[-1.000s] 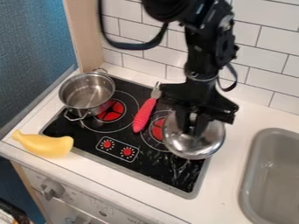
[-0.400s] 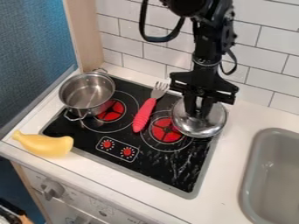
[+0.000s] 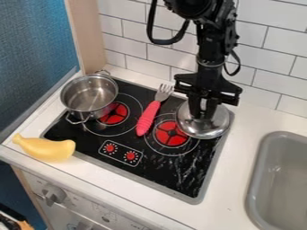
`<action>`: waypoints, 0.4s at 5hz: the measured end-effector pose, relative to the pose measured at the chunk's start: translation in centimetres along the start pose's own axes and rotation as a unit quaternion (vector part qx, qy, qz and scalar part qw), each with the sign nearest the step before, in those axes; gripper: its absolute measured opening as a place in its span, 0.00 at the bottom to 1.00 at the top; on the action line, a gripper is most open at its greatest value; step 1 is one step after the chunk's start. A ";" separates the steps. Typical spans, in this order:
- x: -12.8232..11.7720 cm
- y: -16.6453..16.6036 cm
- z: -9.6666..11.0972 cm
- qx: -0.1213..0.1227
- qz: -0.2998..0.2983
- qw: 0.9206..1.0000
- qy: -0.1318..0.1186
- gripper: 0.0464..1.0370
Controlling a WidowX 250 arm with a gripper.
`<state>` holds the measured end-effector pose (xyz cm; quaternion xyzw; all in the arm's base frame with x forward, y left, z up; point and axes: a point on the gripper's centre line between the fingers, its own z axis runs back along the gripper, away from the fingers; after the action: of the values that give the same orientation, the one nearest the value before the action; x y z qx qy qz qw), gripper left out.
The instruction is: Put the lid of the silver to the right corner of the stove
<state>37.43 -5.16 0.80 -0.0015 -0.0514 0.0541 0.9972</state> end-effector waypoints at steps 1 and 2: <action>-0.4 0.2 0.0 0.004 -0.014 1.000 0.012 0.56; -0.5 0.5 0.4 0.013 -0.010 1.000 0.005 0.86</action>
<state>36.83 -4.69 1.10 0.0121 -0.0456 0.0448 0.9979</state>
